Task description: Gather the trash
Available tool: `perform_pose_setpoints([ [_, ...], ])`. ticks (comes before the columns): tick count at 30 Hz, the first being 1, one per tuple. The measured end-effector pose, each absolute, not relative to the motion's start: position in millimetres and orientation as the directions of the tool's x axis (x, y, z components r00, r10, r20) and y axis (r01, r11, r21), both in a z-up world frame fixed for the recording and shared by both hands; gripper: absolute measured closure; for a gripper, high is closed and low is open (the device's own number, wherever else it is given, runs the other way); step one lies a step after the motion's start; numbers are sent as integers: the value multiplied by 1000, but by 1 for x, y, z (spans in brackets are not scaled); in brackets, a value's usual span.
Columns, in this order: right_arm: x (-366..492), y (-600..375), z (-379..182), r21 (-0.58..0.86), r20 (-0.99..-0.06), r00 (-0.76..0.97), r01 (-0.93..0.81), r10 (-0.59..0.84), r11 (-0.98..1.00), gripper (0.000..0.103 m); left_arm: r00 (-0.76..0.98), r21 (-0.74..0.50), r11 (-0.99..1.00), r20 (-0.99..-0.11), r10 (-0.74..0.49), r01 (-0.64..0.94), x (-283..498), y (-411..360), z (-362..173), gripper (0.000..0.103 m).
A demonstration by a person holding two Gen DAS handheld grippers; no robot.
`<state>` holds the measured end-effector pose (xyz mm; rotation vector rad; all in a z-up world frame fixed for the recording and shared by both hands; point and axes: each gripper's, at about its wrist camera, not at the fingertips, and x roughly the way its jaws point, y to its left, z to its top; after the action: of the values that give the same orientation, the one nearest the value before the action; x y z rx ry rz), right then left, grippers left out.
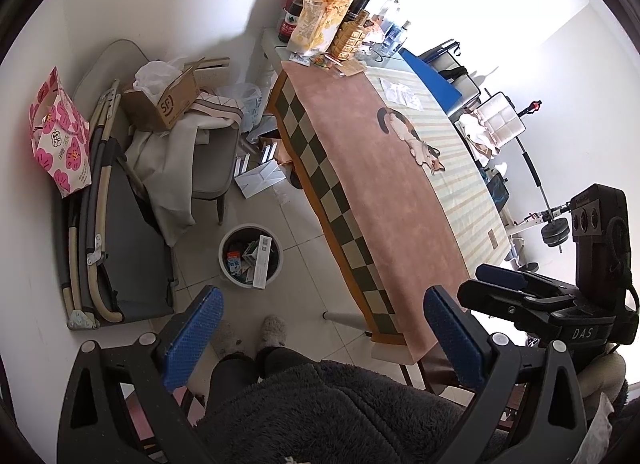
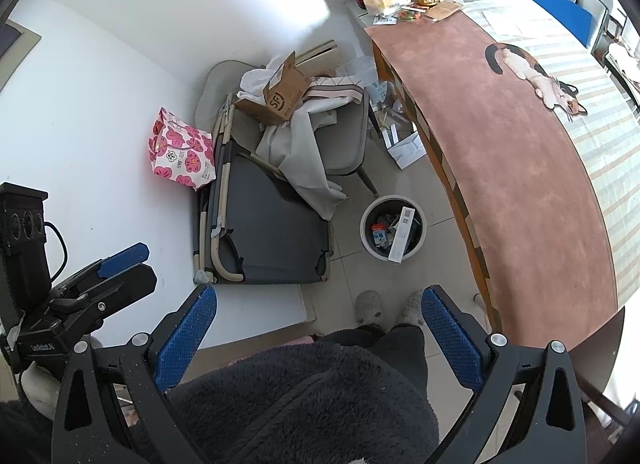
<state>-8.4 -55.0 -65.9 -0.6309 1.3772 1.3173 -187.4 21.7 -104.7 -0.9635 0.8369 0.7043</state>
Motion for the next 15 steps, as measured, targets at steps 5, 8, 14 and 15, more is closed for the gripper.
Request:
perform_pose_setpoints([
  [5,-12,-52,-65,359,-914,-286,-900,288,246,0,501,-410,407,-854,144,-816,-188,22,-105,1],
  [8,-12,-52,-64,359,-914,-285,-900,288,248,0,503,-411,410,-853,142,-814,-189,23,-106,1],
  [14,-13,-53,-64,357,-915,-285,-901,286,245,0,504,-411,410,-852,145,-814,-188,22,-105,1],
  [15,-12,-52,-64,358,-914,-286,-901,287,245,0,504,-412,408,-851,146,-814,-188,21,-105,1],
])
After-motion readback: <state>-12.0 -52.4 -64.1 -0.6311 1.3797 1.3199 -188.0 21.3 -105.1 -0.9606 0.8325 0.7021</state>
